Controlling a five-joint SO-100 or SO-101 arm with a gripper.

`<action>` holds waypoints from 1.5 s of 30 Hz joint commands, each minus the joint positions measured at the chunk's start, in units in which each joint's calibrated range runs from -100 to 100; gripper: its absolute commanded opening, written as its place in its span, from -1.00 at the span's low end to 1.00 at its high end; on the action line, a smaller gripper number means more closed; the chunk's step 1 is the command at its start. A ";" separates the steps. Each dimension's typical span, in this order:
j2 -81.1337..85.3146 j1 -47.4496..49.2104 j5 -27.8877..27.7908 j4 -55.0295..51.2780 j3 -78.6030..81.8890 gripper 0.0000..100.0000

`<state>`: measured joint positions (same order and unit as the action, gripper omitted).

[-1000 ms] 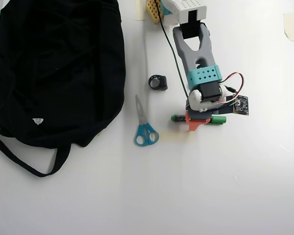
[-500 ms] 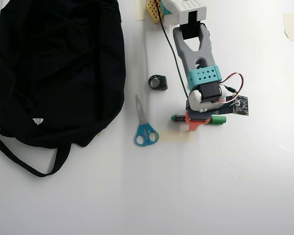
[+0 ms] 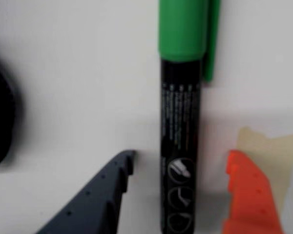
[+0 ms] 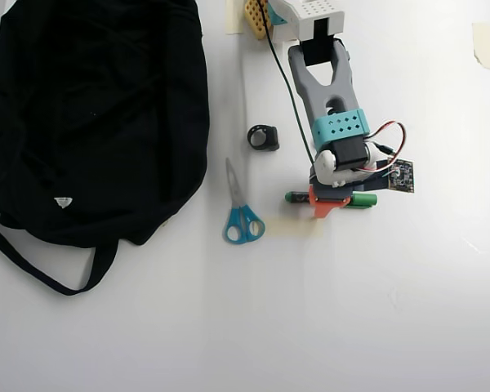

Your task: Put the green marker into the black bag

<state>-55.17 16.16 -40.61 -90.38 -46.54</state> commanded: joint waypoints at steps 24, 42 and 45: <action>0.23 -0.16 -0.40 -0.06 -1.62 -0.96; 1.64 0.74 0.39 -7.72 -10.78 -0.96; 1.64 0.81 0.39 -8.93 -15.81 -0.96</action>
<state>-55.42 16.24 -40.42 -98.02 -55.03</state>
